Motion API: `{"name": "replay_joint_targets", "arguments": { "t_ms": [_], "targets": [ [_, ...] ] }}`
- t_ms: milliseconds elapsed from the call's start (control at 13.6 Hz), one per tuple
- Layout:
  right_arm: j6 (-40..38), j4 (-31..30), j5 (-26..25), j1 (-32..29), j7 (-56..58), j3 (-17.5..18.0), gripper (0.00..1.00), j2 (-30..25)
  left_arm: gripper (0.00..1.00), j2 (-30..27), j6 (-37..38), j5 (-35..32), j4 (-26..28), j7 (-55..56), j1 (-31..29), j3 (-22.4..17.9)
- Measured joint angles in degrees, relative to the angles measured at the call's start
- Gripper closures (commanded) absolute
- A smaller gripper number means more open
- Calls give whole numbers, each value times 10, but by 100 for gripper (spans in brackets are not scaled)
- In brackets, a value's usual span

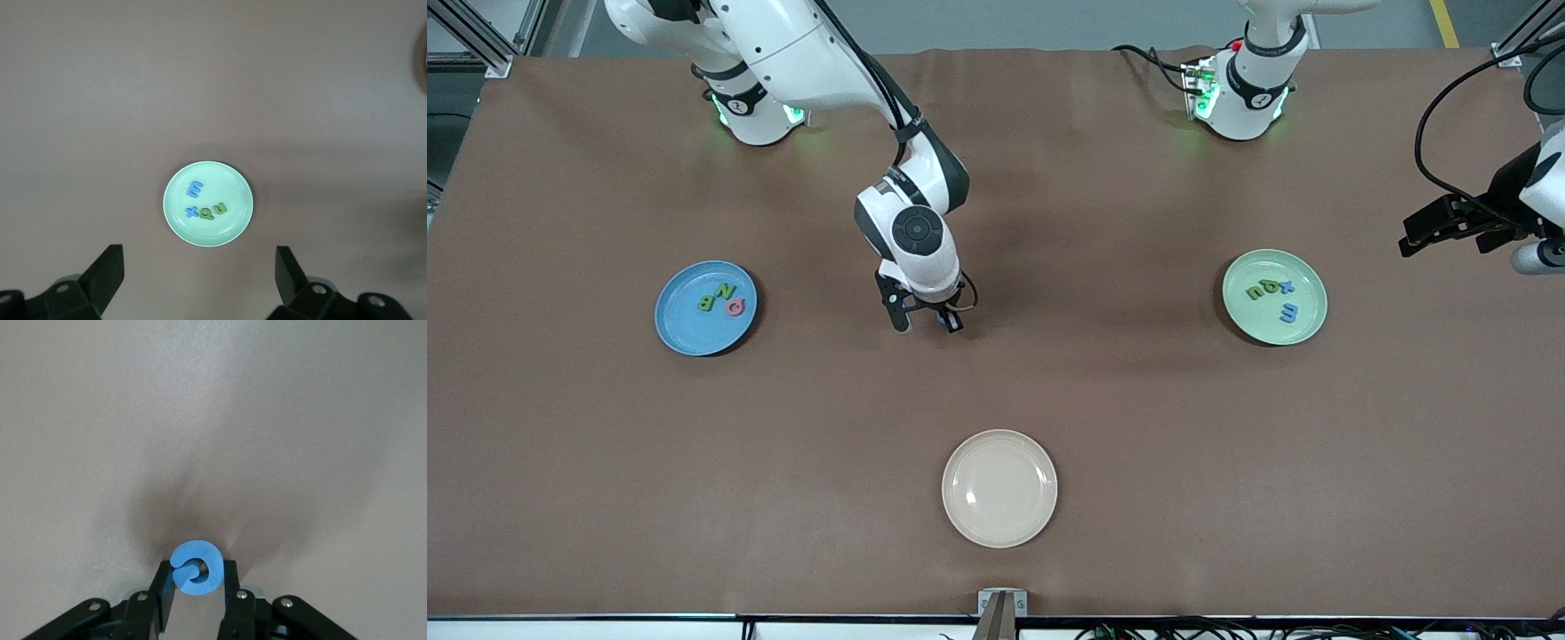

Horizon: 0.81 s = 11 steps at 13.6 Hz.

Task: Sort uppercase to blue plate, lowercase to green plate
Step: 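Close the right gripper on the blue C and lift it, then carry the C with the right gripper over the blue plate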

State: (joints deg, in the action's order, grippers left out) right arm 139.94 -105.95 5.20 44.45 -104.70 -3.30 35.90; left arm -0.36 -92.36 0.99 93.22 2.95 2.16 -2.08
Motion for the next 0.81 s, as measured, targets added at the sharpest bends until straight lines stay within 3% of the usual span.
{"name": "replay_joint_targets", "arguments": {
  "t_ms": [294, 515, 809],
  "targets": [
    [-84, 2, -47, -10, 12, -8, 100, -17, 0, -2, -1, 3, 0, 0, -3, -3],
    [-134, -7, -53, -41, 68, -11, 100, -48, 0, -7, -2, 4, 0, 0, 0, -1],
    [-141, -90, -77, -112, 170, -13, 100, -109, 0, -16, -3, 4, -1, 0, 0, 0]
  ]
}}
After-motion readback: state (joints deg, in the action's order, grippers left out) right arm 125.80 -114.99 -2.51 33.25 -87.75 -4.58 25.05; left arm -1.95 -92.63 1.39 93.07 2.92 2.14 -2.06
